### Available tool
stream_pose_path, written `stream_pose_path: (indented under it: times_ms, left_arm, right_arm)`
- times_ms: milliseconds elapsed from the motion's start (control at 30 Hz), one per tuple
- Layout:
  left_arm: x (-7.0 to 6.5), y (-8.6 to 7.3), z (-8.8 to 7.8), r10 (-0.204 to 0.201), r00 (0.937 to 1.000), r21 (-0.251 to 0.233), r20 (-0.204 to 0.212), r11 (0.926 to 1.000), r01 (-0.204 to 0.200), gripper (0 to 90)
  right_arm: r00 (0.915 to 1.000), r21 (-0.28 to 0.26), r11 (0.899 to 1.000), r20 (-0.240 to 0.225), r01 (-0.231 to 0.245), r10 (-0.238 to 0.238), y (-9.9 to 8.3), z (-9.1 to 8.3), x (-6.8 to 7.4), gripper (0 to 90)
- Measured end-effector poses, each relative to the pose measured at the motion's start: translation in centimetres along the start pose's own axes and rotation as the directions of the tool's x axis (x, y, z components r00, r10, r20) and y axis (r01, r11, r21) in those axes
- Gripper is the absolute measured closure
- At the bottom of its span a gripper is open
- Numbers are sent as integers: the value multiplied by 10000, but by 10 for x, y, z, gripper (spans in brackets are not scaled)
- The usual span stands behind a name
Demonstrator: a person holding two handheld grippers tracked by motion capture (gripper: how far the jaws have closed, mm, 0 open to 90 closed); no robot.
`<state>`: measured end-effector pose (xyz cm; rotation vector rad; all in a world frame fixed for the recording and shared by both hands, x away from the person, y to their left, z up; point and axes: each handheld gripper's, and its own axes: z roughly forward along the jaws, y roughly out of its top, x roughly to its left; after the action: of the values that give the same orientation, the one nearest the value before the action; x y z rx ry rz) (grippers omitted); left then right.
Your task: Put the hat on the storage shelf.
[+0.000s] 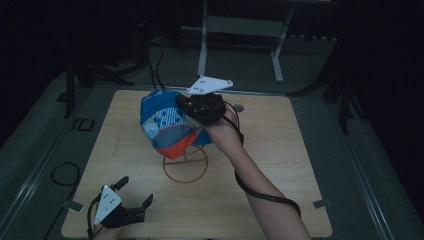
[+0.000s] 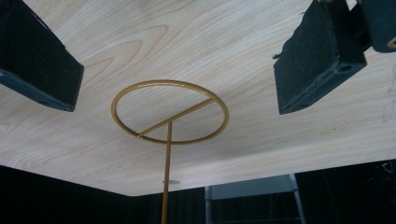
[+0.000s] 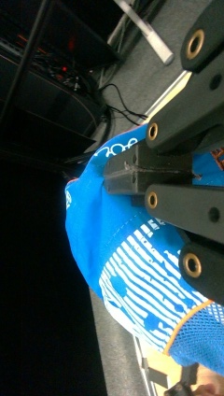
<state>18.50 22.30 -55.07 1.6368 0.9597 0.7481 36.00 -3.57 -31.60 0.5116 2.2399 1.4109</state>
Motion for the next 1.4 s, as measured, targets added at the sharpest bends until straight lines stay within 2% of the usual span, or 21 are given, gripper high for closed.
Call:
stream_pose_path:
  times_ms: [300, 433, 767, 867, 967, 1067, 1167, 1267, 1367, 1400]
  left_arm:
    - [-2, -1, 2, 91, 9999, 78, 107, 9999, -92, 18]
    - [-2, -1, 3, 59, 9999, 130, 115, 9999, -61, 18]
    - [-2, -2, 2, -1, 9998, 78, 181, 10000, 0, 18]
    - [-2, -2, 2, -32, 9997, 71, 226, 10000, 30, 18]
    - [-2, -3, 3, -51, 9996, 176, 274, 9998, 46, 19]
    - [-4, -3, 3, 17, 9996, 174, 288, 9998, -22, 18]
    - [-3, -4, 4, 11, 9996, 201, 287, 9998, -17, 18]
    - [-2, -4, 4, -67, 9995, 201, 293, 9998, 61, 18]
    - [-3, -4, 5, -72, 9995, 192, 299, 9998, 66, 18]
    - [-3, -4, 5, -61, 9996, 198, 293, 9998, 55, 18]
  right_arm:
    - [9989, 361, 9983, 8, -461, 461, -24, -1, -14, 900]
    - [9969, 482, 9961, -237, -732, 744, -33, 1, -18, 900]
    - [9971, 340, 9976, -433, -611, 625, -34, 5, -10, 900]
    - [9954, -50, 9971, -592, -759, 755, -33, -1, -9, 900]
    - [9961, 57, 9981, -635, -618, 620, -32, -1, -6, 900]
    - [9978, 322, 9980, -360, -552, 564, -36, 2, -6, 900]
    - [9940, 279, 9956, -608, -898, 914, -42, 1, -12, 900]
    - [9927, 270, 9946, -654, -999, 1015, -47, -1, -15, 897]
    - [9892, 181, 9937, -946, -1106, 1118, -48, -2, -17, 767]
    - [9903, 139, 9941, -873, -1074, 1082, -48, -3, -16, 762]
